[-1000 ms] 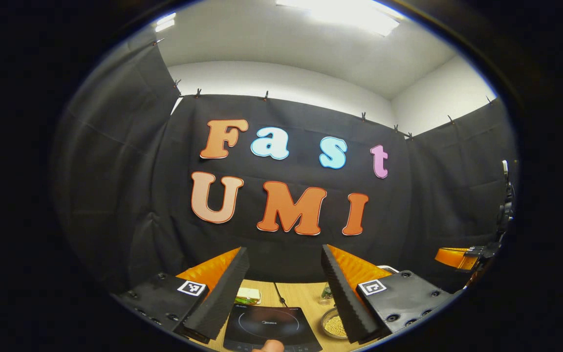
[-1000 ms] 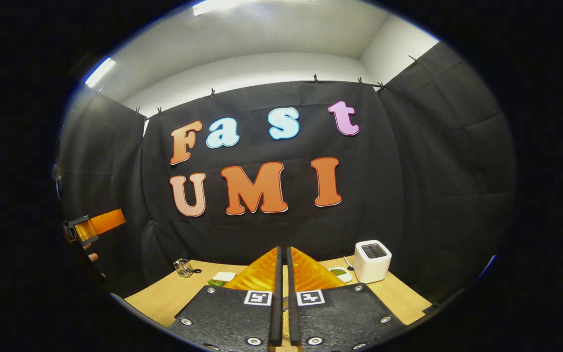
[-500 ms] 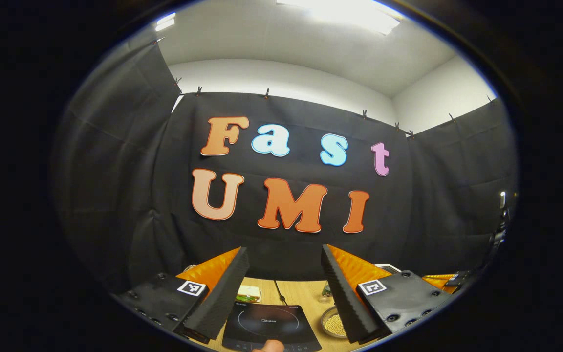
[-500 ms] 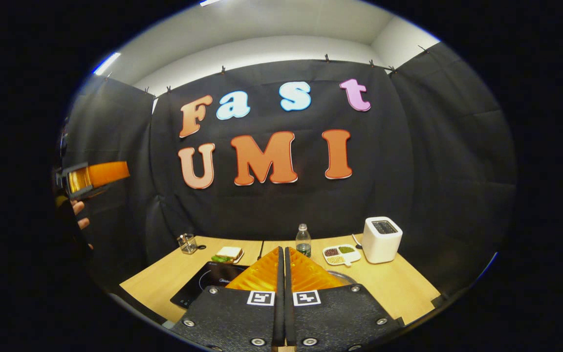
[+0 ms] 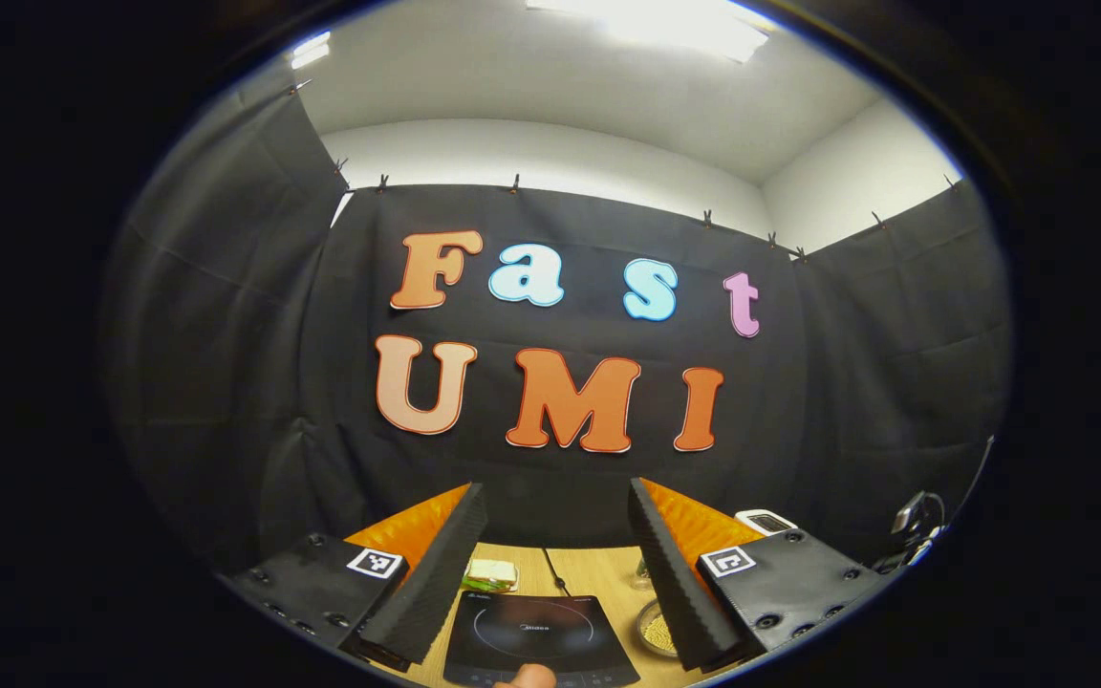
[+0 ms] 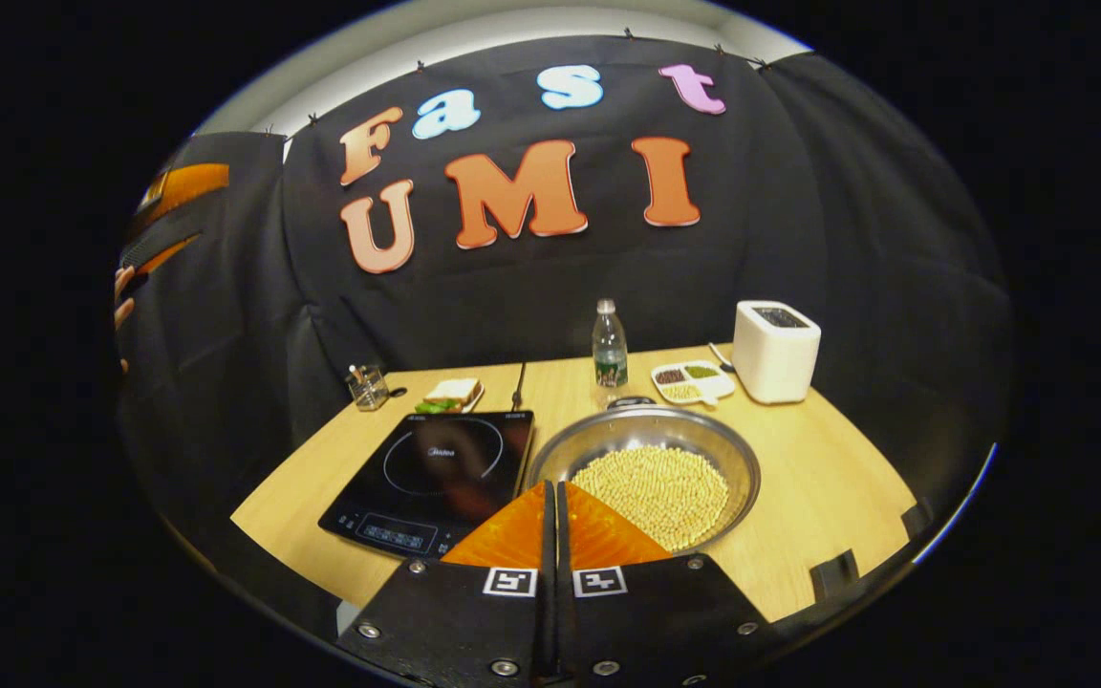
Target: First push the handle of the pot to place it horizontally, then grasp the pot with both hands and set it on the induction cooktop.
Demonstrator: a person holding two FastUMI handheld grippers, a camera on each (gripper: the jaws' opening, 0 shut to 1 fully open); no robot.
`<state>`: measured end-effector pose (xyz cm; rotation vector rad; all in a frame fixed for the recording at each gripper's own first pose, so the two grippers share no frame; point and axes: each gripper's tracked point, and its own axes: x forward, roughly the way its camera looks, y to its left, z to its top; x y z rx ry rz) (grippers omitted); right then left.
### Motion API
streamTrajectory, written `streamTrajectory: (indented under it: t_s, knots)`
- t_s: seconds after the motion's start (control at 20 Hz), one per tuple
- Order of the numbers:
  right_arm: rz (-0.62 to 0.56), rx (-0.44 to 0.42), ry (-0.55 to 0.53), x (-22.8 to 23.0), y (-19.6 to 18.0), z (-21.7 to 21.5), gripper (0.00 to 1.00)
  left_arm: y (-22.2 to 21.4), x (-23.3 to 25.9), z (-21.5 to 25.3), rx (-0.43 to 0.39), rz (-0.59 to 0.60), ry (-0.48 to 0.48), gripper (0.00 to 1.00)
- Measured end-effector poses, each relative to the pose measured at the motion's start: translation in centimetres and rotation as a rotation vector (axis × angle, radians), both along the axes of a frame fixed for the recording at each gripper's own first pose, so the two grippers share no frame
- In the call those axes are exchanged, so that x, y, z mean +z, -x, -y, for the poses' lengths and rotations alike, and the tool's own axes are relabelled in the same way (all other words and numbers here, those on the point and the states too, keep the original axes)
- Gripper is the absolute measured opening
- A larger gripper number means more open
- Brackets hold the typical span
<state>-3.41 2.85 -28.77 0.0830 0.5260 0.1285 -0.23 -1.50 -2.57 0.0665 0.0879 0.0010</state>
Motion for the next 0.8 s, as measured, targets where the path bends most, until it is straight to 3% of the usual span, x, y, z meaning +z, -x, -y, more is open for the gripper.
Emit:
streamTrajectory:
  t_s: [0.4,0.8]
  knots:
    - [-0.185,-0.010,0.022,-8.6,2.1,0.5,0.00,-0.5,-0.7,-0.5,0.009,-0.014,-0.009,0.98]
    - [-0.266,-0.075,0.046,-13.0,1.9,2.2,0.00,-0.8,-1.5,-0.7,0.007,-0.031,0.005,0.98]
